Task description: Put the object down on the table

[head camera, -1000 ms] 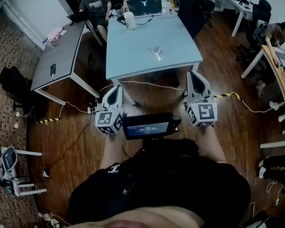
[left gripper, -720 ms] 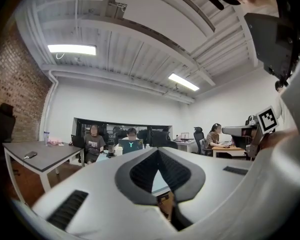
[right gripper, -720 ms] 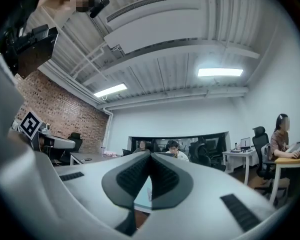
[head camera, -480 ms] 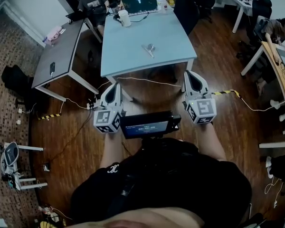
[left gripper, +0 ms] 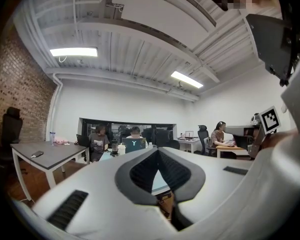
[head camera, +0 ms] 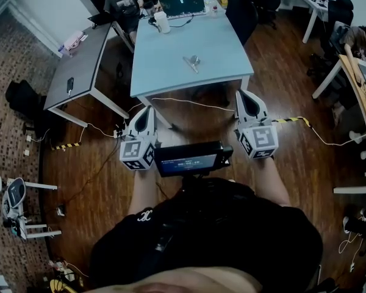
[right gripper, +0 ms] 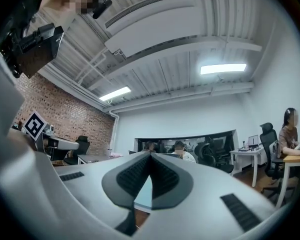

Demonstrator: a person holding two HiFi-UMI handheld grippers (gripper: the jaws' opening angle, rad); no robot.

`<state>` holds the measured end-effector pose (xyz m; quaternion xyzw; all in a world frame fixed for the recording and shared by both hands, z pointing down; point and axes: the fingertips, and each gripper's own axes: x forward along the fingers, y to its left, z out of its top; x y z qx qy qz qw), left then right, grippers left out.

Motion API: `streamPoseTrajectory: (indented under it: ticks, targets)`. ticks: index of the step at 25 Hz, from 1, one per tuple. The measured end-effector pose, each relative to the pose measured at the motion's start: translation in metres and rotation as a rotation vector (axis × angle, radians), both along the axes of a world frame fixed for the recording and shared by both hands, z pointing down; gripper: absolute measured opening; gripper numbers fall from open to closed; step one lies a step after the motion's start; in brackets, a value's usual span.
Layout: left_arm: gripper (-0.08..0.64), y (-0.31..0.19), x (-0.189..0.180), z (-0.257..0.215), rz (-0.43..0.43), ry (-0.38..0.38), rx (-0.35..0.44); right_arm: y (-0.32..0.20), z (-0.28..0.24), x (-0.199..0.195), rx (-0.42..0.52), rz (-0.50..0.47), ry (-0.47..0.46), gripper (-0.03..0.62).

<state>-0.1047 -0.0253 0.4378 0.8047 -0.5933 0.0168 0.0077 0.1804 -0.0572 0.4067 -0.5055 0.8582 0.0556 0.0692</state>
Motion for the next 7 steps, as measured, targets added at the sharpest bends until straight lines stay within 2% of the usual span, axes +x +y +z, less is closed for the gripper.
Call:
streamPoseTrajectory:
  ticks: [7]
  targets:
    - [-0.008,0.0032,0.0023,0.0007,-0.005,0.000,0.004,0.0038,-0.0010,0.0027,0.006,-0.010,0.000,-0.026]
